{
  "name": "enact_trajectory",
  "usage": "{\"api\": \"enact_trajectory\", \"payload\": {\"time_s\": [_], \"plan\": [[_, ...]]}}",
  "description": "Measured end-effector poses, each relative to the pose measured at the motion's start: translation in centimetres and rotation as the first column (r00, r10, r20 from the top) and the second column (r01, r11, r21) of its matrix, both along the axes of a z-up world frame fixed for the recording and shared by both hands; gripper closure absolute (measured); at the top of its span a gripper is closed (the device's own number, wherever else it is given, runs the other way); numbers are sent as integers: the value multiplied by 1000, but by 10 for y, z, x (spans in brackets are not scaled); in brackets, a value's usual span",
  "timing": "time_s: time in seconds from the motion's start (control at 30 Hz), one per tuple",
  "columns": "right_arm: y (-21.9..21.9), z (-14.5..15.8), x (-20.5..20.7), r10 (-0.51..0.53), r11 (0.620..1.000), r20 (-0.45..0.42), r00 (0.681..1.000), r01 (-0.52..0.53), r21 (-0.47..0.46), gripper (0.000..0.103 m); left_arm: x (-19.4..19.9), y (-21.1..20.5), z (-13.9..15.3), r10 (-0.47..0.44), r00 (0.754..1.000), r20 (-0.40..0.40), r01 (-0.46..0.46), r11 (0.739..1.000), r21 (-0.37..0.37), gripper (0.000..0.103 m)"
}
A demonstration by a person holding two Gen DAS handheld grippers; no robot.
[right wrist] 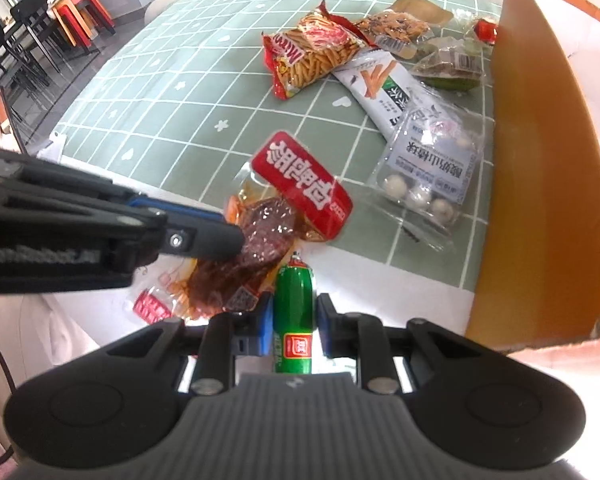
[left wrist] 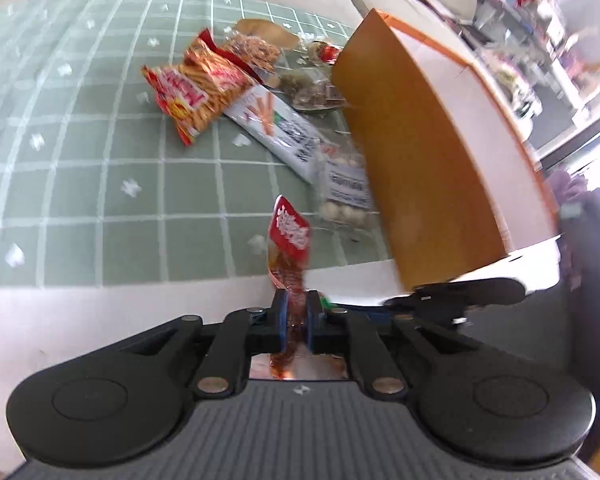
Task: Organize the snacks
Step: 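Lift and carry the meat pack and green sausage over the orange box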
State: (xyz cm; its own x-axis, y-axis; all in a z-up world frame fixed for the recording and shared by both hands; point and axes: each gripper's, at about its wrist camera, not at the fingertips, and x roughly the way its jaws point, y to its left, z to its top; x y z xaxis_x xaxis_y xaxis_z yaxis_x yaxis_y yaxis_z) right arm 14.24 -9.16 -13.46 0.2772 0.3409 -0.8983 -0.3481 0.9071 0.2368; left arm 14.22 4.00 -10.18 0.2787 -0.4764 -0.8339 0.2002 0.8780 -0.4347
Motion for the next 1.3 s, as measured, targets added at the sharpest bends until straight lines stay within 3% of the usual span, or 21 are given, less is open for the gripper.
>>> {"api": "enact_trajectory", "payload": {"time_s": [0.1, 0.23, 0.3, 0.43, 0.57, 0.83, 1.1, 1.3], "plan": [[-6, -1, -1, -20, 999, -13, 1000, 21, 30, 83, 1, -2, -2, 18, 999, -35, -20, 999, -45, 91], [-8, -1, -3, -24, 999, -3, 1000, 24, 31, 83, 1, -13, -2, 17, 1000, -6, -17, 1000, 7, 89], [-10, -1, -4, -26, 999, -1, 1000, 26, 37, 83, 2, -19, -8, 15, 999, -34, -13, 998, 54, 84], [-10, -1, -5, -16, 999, 11, 1000, 16, 36, 83, 0, -28, -16, 2, 1000, -16, 0, 987, 160, 84], [-11, 0, -7, -9, 999, 23, 1000, 8, 38, 83, 2, -24, -20, 20, 999, -25, -16, 990, 143, 84], [-12, 0, -9, -11, 999, 41, 999, 10, 36, 83, 0, -32, -20, 30, 1000, 0, -29, 982, 186, 85], [-12, 13, -13, -13, 1000, 67, 998, 13, 8, 84, -8, -29, 1, 64, 997, 44, -75, 951, 299, 85], [-16, 43, -13, -12, 1000, 106, 994, 12, 1, 84, -7, -24, 29, 87, 993, 80, -110, 926, 361, 85]]}}
